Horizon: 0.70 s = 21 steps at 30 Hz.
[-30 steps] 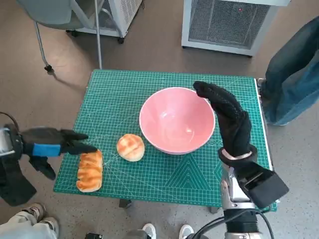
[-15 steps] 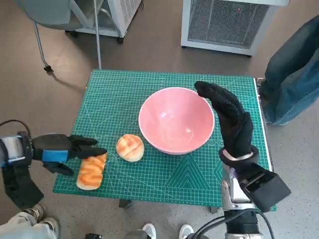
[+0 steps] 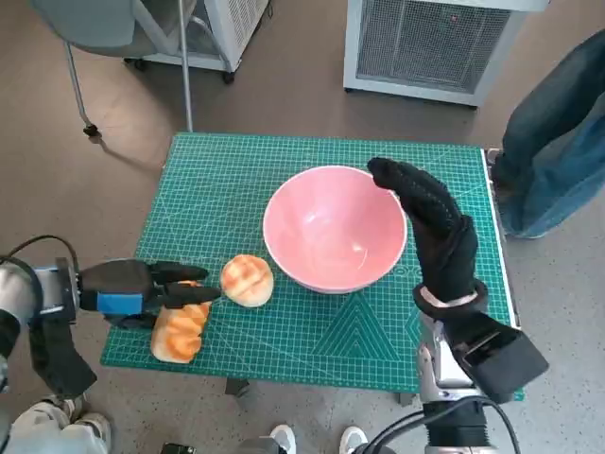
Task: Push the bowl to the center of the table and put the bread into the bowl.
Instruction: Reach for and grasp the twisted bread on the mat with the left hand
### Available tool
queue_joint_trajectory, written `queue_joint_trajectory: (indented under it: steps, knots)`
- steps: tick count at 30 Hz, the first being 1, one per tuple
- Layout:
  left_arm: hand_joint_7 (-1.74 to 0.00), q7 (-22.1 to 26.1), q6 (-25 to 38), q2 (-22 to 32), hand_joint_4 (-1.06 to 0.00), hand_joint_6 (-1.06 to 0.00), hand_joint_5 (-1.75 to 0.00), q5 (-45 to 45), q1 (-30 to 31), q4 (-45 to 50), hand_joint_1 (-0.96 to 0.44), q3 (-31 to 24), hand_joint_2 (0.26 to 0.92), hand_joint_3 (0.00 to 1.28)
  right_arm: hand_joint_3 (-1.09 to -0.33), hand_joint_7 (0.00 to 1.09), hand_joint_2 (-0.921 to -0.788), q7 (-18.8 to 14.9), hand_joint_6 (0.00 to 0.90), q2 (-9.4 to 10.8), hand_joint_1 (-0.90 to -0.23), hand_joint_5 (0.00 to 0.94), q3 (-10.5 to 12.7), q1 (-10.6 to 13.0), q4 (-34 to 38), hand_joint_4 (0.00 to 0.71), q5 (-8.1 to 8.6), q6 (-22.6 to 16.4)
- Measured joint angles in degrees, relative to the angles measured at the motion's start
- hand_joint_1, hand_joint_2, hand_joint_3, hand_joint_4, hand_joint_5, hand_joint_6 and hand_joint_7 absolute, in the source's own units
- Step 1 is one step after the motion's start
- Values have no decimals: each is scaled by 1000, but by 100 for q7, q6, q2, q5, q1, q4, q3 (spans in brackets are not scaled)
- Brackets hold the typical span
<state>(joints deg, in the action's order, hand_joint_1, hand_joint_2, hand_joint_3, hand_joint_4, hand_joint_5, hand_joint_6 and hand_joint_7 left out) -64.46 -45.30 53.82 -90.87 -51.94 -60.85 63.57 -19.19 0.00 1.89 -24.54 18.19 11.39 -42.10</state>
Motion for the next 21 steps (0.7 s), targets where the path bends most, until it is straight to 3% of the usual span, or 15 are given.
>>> queue_joint_trajectory:
  steps: [7, 9, 11, 12, 13, 14, 17, 21]
  knots:
    - [-61, -188, -105, -156, -281, -314, -57, 1, -103, -170, -189, 256, 921, 300, -809, 623, -921, 0, -1, 0, -619, 3, 2, 26, -31, 227, 1, 2]
    - [-112, -218, -255, -208, -375, -407, -99, 59, -128, -225, -212, 326, 921, 300, -810, 623, -921, 0, -1, 1, -619, 5, 1, 35, -37, 230, 1, 2]
    - [-216, -297, -444, -255, -552, -546, -142, 108, -140, -282, -217, 392, 921, 295, -810, 624, -921, 0, -1, 1, -618, 7, 0, 49, -46, 235, 0, 3]
    - [-457, -357, -531, -275, -574, -538, -320, 119, -142, -293, -174, 433, 921, 265, -810, 624, -921, 0, -1, 1, -618, 7, -1, 57, -49, 235, 0, 3]
    - [-827, -422, -586, -288, -582, -506, -605, 117, -142, -297, -113, 467, 921, 239, -810, 624, -921, 0, -1, 1, -617, 8, -1, 62, -51, 237, 0, 3]
    - [-1027, -517, -644, -301, -639, -519, -734, 115, -141, -297, -74, 529, 921, 186, -810, 624, -921, 0, -1, 1, -616, 8, 0, 70, -54, 237, 0, 5]
    - [-1208, -907, -630, -314, -760, -579, -845, 87, -130, -300, -27, 682, 918, 83, -811, 625, -921, 0, -1, 0, -615, 9, 2, 90, -73, 238, 1, 29]
    - [-1199, -1516, -457, -325, -823, -647, -894, 11, -103, -306, -10, 885, 909, 31, -813, 624, -921, 0, -1, -3, -613, 8, 9, 101, -120, 236, 2, 65]
